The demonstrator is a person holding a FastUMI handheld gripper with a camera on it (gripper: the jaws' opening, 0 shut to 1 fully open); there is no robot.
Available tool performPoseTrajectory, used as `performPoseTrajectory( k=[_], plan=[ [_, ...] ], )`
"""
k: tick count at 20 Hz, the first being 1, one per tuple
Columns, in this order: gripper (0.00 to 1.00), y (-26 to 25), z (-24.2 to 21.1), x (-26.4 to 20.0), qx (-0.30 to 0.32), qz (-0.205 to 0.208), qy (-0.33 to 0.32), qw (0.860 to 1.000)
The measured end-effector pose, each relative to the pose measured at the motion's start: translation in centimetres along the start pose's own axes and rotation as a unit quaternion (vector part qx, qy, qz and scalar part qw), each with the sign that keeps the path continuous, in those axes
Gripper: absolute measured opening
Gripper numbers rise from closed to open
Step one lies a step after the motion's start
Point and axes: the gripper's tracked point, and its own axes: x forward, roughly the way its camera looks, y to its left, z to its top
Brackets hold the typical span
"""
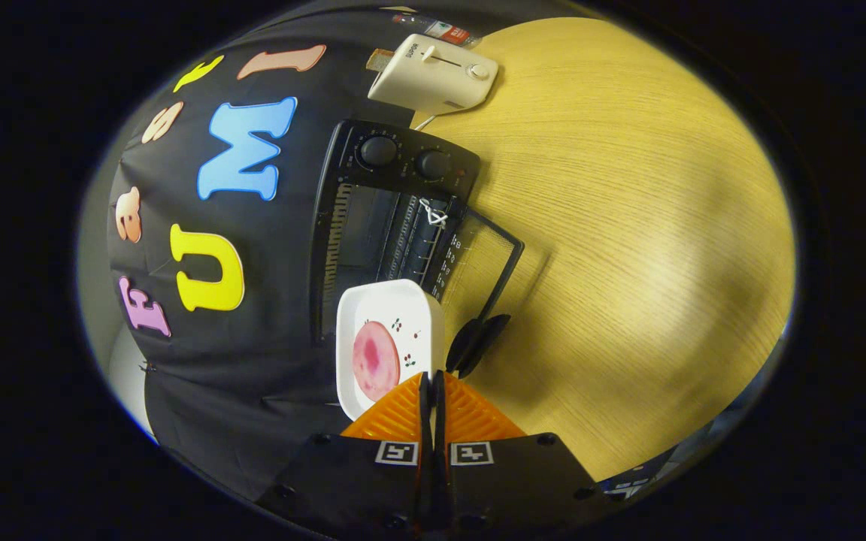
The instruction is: Open the toaster oven, put the food inside, and close the toaster oven door.
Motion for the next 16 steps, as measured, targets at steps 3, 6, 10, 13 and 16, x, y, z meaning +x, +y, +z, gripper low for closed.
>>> performPoseTrajectory(
  k=[3,6,10,13,16],
  plan=[
    [0.02,0.8,1.2,2.9,0.022,-0.003,-0.014,1.0],
    [0.02,1.5,2.8,5.5,0.041,-0.006,-0.031,0.999],
    [0.02,2.5,4.4,8.9,0.077,0.001,-0.052,0.996],
    [0.02,2.6,5.3,10.7,0.096,-0.005,-0.067,0.993],
    [0.02,3.5,6.4,12.1,0.112,0.007,-0.084,0.99]
  ],
)
